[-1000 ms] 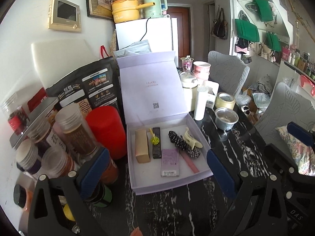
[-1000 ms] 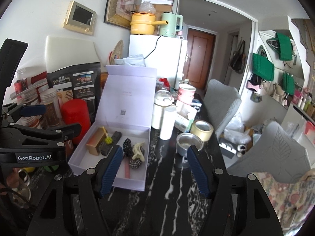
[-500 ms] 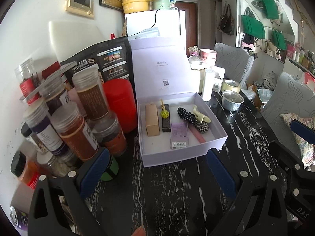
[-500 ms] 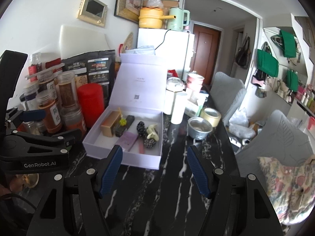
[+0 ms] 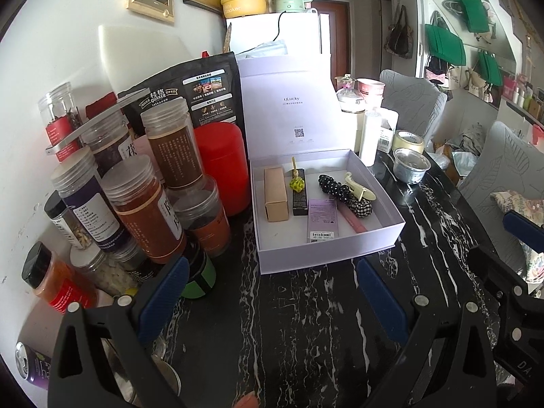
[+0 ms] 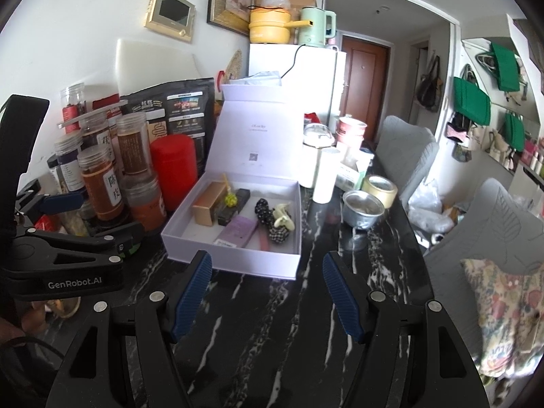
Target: Organize rigid objects
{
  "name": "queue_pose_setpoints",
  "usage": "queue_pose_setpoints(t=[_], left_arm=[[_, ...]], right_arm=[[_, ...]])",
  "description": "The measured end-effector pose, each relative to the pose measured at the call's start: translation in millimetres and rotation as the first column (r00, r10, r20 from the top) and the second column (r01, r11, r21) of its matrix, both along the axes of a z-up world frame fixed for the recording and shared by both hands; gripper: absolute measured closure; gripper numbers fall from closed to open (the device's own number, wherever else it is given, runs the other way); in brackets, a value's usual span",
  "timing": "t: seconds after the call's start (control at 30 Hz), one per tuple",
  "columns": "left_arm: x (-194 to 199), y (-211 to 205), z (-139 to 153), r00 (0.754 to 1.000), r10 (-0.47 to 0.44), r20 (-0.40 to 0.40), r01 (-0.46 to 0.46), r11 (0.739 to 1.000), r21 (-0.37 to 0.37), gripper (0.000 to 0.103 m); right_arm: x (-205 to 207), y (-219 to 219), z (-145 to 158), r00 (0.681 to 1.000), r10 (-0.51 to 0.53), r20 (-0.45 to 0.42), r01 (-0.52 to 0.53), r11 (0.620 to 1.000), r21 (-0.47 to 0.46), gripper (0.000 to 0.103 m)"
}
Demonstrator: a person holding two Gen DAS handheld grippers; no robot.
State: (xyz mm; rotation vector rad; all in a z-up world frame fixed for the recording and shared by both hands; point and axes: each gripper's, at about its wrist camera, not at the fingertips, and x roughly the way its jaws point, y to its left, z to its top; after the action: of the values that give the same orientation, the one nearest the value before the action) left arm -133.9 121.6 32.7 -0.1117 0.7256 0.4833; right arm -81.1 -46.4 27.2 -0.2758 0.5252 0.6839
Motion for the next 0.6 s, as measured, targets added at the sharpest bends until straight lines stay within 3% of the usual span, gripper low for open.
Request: queue_pose_setpoints(t=[0.6], left_arm=[[6.6, -4.6, -6.8, 0.999, -0.021, -0.033, 0.021, 1.000, -0.006, 0.002]], right_arm=[[3.0, 0.9, -7.4, 1.000, -0.007, -0.020, 0.007, 1.000, -0.017, 0.034]])
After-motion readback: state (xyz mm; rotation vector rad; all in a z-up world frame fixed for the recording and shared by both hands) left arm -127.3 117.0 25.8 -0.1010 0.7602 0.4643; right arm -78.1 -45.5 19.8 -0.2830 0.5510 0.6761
